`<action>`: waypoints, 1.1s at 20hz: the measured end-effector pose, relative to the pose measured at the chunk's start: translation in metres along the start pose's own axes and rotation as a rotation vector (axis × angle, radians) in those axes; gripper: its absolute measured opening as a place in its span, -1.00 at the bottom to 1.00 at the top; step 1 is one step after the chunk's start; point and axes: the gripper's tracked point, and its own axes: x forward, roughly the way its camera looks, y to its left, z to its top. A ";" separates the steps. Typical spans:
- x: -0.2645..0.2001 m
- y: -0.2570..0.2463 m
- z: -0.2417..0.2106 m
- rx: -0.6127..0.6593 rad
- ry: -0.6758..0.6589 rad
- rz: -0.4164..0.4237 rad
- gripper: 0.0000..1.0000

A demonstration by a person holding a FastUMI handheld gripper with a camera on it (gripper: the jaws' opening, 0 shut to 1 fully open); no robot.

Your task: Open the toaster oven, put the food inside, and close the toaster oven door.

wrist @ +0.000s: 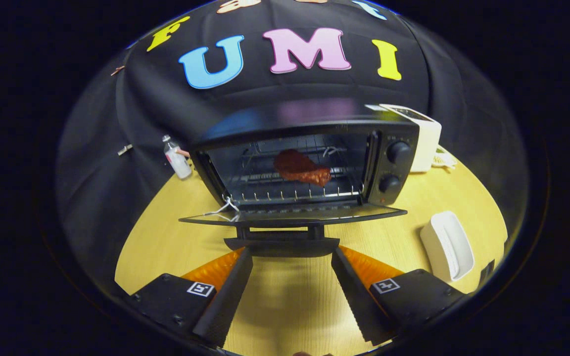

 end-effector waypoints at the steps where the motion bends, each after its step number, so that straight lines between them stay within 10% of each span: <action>1: 0.003 0.000 0.014 -0.009 -0.021 0.002 0.99; 13: -0.087 0.010 0.126 -0.171 -0.330 0.113 0.98; 22: -0.193 -0.075 0.189 -0.198 -0.525 -0.002 0.97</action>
